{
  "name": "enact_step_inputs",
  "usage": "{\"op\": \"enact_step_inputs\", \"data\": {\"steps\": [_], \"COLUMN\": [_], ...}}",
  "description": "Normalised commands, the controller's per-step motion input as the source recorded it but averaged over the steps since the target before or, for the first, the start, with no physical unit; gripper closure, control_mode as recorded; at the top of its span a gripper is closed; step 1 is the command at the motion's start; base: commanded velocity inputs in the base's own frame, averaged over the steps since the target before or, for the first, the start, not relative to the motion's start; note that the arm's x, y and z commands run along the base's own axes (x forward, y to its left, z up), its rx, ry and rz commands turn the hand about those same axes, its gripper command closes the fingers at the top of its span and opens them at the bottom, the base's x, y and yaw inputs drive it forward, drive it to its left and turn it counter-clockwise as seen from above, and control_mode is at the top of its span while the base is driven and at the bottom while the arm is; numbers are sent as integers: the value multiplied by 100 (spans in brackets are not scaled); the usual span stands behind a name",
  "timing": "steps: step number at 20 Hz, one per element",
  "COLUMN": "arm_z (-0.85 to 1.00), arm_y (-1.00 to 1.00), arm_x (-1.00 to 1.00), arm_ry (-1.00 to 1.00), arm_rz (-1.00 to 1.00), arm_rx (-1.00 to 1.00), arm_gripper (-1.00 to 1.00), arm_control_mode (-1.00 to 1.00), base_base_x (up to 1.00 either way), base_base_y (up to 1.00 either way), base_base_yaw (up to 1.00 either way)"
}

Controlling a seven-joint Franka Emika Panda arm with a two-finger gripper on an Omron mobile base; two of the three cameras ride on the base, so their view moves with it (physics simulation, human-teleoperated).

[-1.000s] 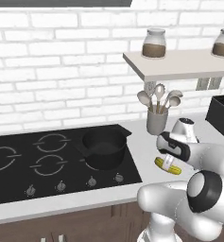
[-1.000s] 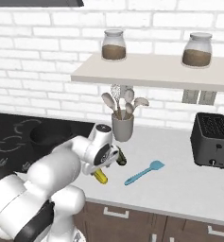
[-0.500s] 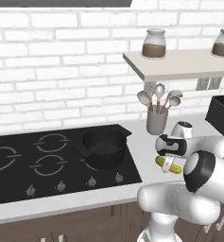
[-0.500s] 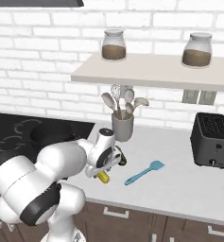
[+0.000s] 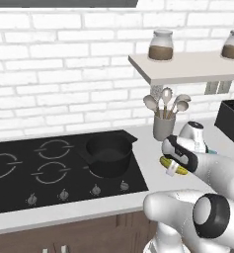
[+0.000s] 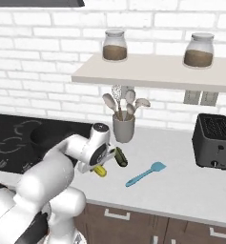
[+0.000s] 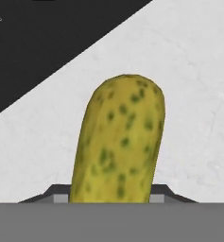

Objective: Put the cucumber and cucumber in the pot. Retrieve the spatula and lightly stir the vegetables in the pot.

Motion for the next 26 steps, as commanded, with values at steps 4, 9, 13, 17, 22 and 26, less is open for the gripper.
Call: {"op": "enact_step_inputs", "data": {"steps": [4, 9, 13, 17, 22, 26], "arm_z": [77, 39, 38, 39, 43, 45], "arm_y": [57, 53, 34, 41, 42, 61], "arm_x": [-26, -15, -6, -8, 0, 0], "arm_ry": [-8, -2, -7, -11, -2, 0], "arm_rz": [0, 0, -1, -3, -3, -3], "arm_rx": [4, 16, 13, 6, 4, 3], "arm_gripper": [100, 100, 100, 100, 100, 100], "arm_control_mode": [-100, -100, -100, -100, -100, -100], "base_base_x": [0, 0, 0, 0, 0, 0], "base_base_y": [0, 0, 0, 0, 0, 0], "base_base_yaw": [0, 0, 0, 0, 0, 0]}}
